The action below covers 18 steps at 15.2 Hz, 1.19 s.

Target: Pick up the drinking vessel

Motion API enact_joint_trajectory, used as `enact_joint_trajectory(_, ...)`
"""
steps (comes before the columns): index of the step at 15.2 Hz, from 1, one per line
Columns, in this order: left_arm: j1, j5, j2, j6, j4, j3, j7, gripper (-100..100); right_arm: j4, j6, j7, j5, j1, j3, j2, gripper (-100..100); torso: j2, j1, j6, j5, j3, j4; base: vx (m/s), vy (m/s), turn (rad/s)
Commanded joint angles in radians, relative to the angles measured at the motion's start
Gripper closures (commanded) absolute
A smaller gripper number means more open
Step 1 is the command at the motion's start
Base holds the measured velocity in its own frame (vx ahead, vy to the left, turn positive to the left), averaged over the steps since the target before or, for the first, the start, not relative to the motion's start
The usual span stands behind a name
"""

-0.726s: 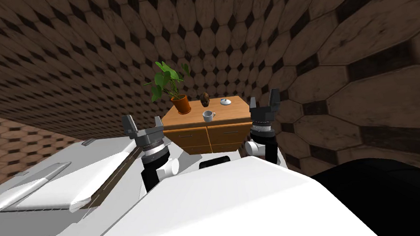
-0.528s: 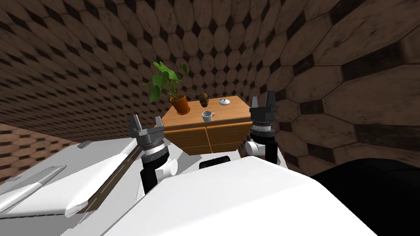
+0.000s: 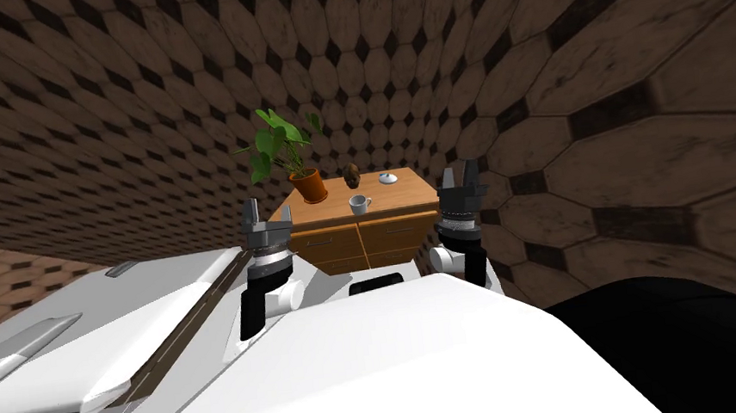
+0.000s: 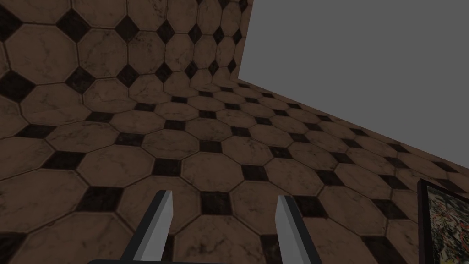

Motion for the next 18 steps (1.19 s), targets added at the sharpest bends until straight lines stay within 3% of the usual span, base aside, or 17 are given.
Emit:
enact_joint_trajectory(1,-0.010,0.040,0.050,0.050,0.004,0.009,0.011,-100,0.000,0.000,0.000,0.000,0.000,0.000,0.000,0,0.000,0.000,0.000,0.000,0.000,0.000,0.004,0.011,-0.194)
enact_joint_trajectory(2,-0.010,0.040,0.057,0.059,0.004,0.009,0.011,-100,0.000,0.000,0.000,0.000,0.000,0.000,0.000,0,0.000,0.000,0.000,0.000,0.000,0.000,0.002,0.014,-0.134)
enact_joint_trajectory(3,-0.020,0.074,0.089,0.085,0.009,0.018,0.020,-100,0.000,0.000,0.000,0.000,0.000,0.000,0.000,0,0.000,0.000,0.000,0.000,0.000,0.000,0.001,0.012,-0.188)
enact_joint_trajectory(5,-0.020,0.074,0.099,0.105,0.009,0.018,0.020,-100,0.000,0.000,0.000,0.000,0.000,0.000,0.000,0,0.000,0.000,0.000,0.000,0.000,0.000,0.001,0.014,-0.100)
enact_joint_trajectory(6,-0.031,0.110,0.140,0.143,0.015,0.027,0.030,-100,0.000,0.000,0.000,0.000,0.000,0.000,0.000,0,0.000,0.000,0.000,0.000,0.000,0.000,0.001,0.009,-0.159)
enact_joint_trajectory(7,-0.031,0.110,0.143,0.155,0.015,0.027,0.030,-100,0.000,0.000,0.000,0.000,0.000,0.000,0.000,0,0.000,0.000,0.000,0.000,0.000,0.000,-0.001,0.012,-0.170)
enact_joint_trajectory(8,-0.043,0.147,0.176,0.178,0.021,0.036,0.040,-100,0.000,0.000,0.000,0.000,0.000,0.000,0.000,0,0.000,0.000,0.000,0.000,0.000,0.000,-0.002,0.012,-0.227)
enact_joint_trajectory(10,-0.043,0.149,0.188,0.208,0.021,0.036,0.040,-100,0.000,0.000,0.000,0.000,0.000,0.000,0.000,0,0.000,0.000,0.000,0.000,0.000,0.000,-0.002,0.016,-0.123)
enact_joint_trajectory(11,-0.056,0.190,0.229,0.233,0.028,0.046,0.052,-100,0.000,0.000,0.000,0.000,0.000,0.000,0.000,0,0.000,0.000,0.000,0.000,0.000,0.000,-0.002,0.010,-0.175)
enact_joint_trajectory(13,-0.056,0.190,0.235,0.265,0.028,0.046,0.052,-100,0.000,0.000,0.000,0.000,0.000,0.000,0.000,0,0.000,0.000,0.000,0.000,0.000,0.000,-0.003,0.013,-0.140)
enact_joint_trajectory(14,-0.069,0.233,0.277,0.294,0.035,0.056,0.064,-100,0.000,0.000,0.000,0.000,0.000,0.000,0.000,0,0.000,0.000,0.000,0.000,0.000,0.000,-0.003,0.009,-0.166)
enact_joint_trajectory(16,-0.069,0.233,0.282,0.325,0.035,0.056,0.064,-100,0.000,0.000,0.000,0.000,0.000,0.000,0.000,0,0.000,0.000,0.000,0.000,0.000,0.000,-0.003,0.013,-0.149)
enact_joint_trajectory(17,-0.082,0.278,0.327,0.350,0.042,0.066,0.076,-100,0.000,0.000,0.000,0.000,0.000,0.000,0.000,0,0.000,0.000,0.000,0.000,0.000,0.000,-0.004,0.009,-0.207)
enact_joint_trajectory(18,-0.082,0.278,0.329,0.368,0.042,0.066,0.076,-100,0.000,0.000,0.000,0.000,0.000,0.000,0.000,0,0.000,0.000,0.001,0.000,0.000,0.000,-0.005,0.012,-0.227)
